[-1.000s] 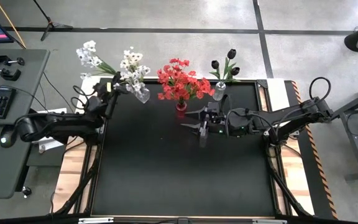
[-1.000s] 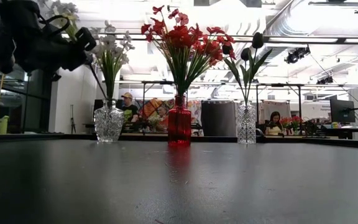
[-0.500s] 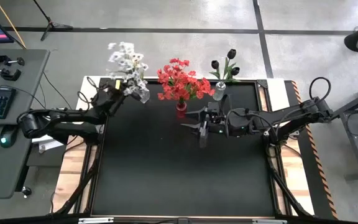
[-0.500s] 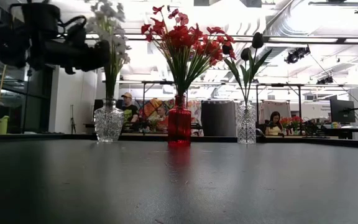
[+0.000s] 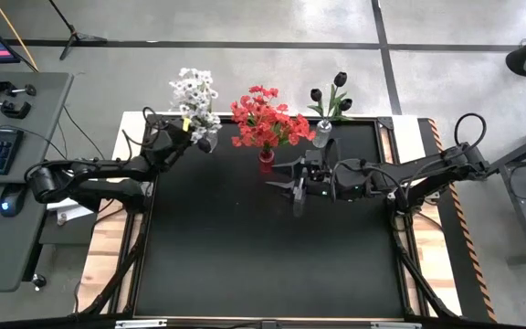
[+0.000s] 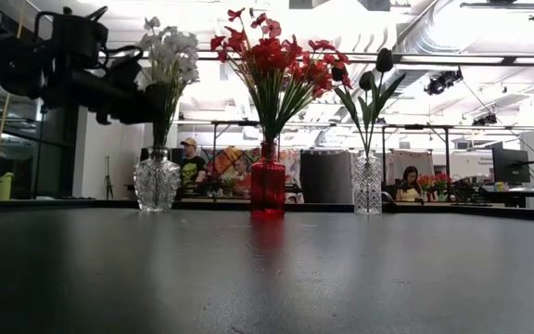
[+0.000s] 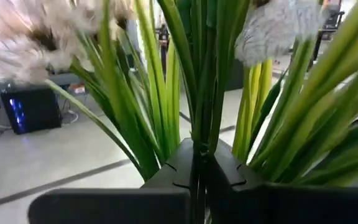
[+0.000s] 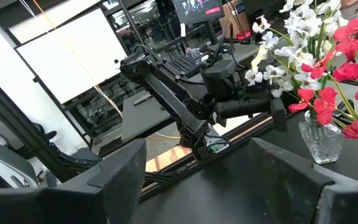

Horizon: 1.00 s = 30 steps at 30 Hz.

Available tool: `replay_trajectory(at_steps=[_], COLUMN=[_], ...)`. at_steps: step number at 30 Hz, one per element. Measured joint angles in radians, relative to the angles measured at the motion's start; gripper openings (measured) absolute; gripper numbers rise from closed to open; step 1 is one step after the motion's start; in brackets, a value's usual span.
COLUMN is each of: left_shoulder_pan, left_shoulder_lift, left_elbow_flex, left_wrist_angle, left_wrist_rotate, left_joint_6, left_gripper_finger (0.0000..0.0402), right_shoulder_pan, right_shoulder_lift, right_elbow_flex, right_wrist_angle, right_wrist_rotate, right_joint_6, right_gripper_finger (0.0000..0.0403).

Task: Sort flowers into vase by color
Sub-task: Put the white flowers into the left transparent flower vase

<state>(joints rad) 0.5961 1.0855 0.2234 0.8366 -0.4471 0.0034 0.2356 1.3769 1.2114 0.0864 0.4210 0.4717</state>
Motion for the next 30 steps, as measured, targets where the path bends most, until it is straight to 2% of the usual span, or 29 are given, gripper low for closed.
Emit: replay_trajectory(at_steps=[5,13,17,21,25,30], left_shoulder_pan=[0.000,-0.002,-0.002,-0.002,-0.002,-0.001], left_shoulder_lift=[0.000,-0.052,-0.148,-0.274,-0.397,-0.506], left_elbow_flex=[0.000,0.000,0.000,0.000,0.001,0.000], left_wrist_angle=[-0.031,-0.179,-0.292,-0.457,-0.586,-0.583], left_wrist_rotate=[-0.004,0.015,0.062,0.098,0.085,0.045], left_joint_6=[-0.010,-0.093,-0.130,-0.141,-0.137,-0.066], left_gripper_finger=[0.0024,0.0130,0.0182,0.0217,0.0233,0.0237], right_shoulder_pan=[0.000,0.000,0.000,0.000,0.000,0.000], right_shoulder_lift=[0.002,0.002,0.002,0.002,0.002,0.003], right_elbow_flex=[0.000,0.000,0.000,0.000,0.000,0.000], right_wrist_angle=[0.000,0.000,0.000,0.000,0.000,0.000], right_wrist_rotate=[0.000,0.000,0.000,0.000,0.000,0.000], right_joint_6=[0.000,0.000,0.000,0.000,-0.006,-0.008], right_gripper_finger=[0.0272,0.0272,0.0272,0.0272,0.0272,0.0272])
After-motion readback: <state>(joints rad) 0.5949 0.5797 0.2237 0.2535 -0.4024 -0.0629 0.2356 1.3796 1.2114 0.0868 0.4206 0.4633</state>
